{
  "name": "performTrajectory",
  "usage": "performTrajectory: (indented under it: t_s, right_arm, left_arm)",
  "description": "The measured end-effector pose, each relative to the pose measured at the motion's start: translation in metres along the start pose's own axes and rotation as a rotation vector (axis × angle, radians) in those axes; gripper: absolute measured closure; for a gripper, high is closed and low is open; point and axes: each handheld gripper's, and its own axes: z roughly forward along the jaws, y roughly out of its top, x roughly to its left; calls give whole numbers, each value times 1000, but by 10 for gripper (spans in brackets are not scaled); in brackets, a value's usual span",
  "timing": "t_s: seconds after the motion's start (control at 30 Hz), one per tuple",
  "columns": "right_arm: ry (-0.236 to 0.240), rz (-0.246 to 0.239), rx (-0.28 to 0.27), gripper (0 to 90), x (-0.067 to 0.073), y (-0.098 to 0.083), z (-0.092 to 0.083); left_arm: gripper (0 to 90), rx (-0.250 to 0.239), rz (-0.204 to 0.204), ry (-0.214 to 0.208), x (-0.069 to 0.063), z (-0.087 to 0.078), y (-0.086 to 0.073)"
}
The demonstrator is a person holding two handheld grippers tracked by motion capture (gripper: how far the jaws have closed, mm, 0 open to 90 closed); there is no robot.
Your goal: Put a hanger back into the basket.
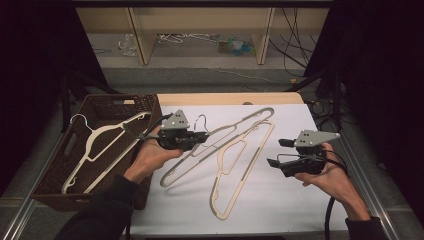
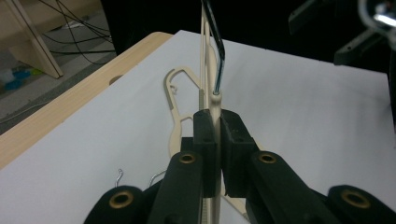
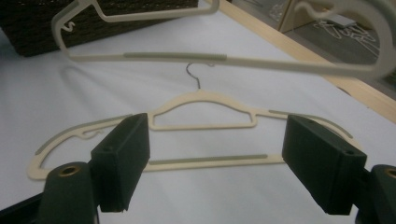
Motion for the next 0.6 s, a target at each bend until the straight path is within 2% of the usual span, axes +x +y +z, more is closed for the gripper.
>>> performTrajectory:
  t_s: [0.07,0.13,0.3,0.43,0.47,0.5,0.6]
  right_arm:
    - [-11,6,2,223,1,-1,0]
    - [-23,1,-5,222,1,-2,2]
    - [-11,1,12,227,3,-5,2]
    - [3,-3,27,230,5,-7,4]
    - [2,-1,27,229,5,-7,4]
    - [3,0,26,229,5,-7,4]
    - [5,2,28,230,4,-8,4]
  left_arm:
    - [856,-22,-48,10,5,-5,0]
    - [856,-43,-71,10,9,-11,1]
    - [856,-93,-165,7,17,-28,3]
    - [856,-175,-286,-14,22,-46,5]
    - [856,-175,-286,-14,22,-46,5]
    - [856,-212,-329,-27,24,-53,6]
    - [856,-263,-375,-45,28,-63,8]
